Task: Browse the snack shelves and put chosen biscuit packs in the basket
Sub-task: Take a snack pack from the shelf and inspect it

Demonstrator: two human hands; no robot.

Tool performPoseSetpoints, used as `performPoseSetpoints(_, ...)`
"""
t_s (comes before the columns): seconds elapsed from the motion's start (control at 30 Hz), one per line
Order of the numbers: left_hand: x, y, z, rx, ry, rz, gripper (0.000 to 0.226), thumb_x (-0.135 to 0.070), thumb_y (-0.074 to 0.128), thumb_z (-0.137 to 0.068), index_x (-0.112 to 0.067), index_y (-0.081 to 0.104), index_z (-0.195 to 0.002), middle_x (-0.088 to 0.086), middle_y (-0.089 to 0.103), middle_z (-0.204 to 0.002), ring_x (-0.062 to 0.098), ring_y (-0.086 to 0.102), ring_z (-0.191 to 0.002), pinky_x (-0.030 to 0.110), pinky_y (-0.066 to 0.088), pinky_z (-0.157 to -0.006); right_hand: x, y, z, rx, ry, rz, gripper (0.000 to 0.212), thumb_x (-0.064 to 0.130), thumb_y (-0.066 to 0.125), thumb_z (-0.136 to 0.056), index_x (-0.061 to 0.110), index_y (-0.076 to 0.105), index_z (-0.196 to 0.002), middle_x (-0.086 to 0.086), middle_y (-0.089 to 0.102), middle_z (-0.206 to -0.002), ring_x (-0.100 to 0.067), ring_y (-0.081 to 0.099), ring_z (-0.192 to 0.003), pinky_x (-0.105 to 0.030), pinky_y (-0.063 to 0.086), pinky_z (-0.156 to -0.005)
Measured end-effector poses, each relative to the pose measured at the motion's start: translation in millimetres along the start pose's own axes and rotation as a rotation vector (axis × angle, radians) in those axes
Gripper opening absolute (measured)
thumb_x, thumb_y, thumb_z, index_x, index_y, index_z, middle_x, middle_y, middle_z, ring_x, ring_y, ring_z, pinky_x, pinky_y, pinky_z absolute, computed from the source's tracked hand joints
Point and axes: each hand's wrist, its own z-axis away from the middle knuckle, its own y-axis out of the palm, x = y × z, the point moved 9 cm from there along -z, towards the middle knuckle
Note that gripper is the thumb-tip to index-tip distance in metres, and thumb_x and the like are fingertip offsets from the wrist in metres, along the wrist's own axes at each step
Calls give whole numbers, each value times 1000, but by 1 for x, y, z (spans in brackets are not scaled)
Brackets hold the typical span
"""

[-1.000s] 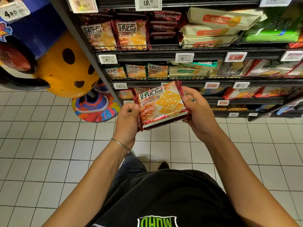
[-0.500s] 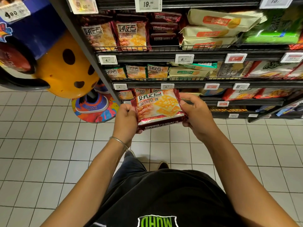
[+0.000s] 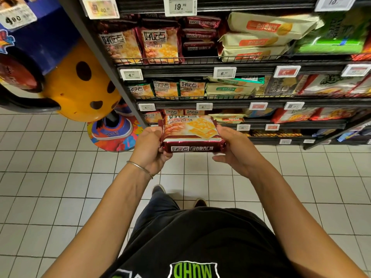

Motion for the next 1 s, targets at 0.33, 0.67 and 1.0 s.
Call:
performPoseSetpoints(0.33, -4, -1, 2, 47, 123, -151, 32, -36, 47, -108, -18, 65, -127, 13, 74, -120, 30, 72, -105, 45, 54, -90, 10, 4, 5, 37, -150, -60, 33, 40, 39, -111, 25, 66, -124, -1, 78, -119, -23, 74, -113, -40, 59, -89)
performPoseSetpoints(0.67, -4, -1, 8, 221, 140, -153, 36, -34, 63, -98, -16, 67, -129, 12, 73, -126, 34, 66, -122, 54, 53, -104, 18, 13, 0, 82, -244, 37, 42, 48, 51, -96, 31, 61, -133, -1, 76, -122, -24, 74, -112, -43, 61, -86)
performPoseSetpoints(1.0, 3, 4, 12, 277, 136, -115, 29, -50, 68, -86, -32, 77, -107, 6, 75, -122, 25, 70, -115, 48, 57, -97, 8, 10, -3, 60, -182, -23, 31, 41, 46, -109, 29, 67, -128, -1, 77, -121, -25, 74, -112, -45, 61, -88)
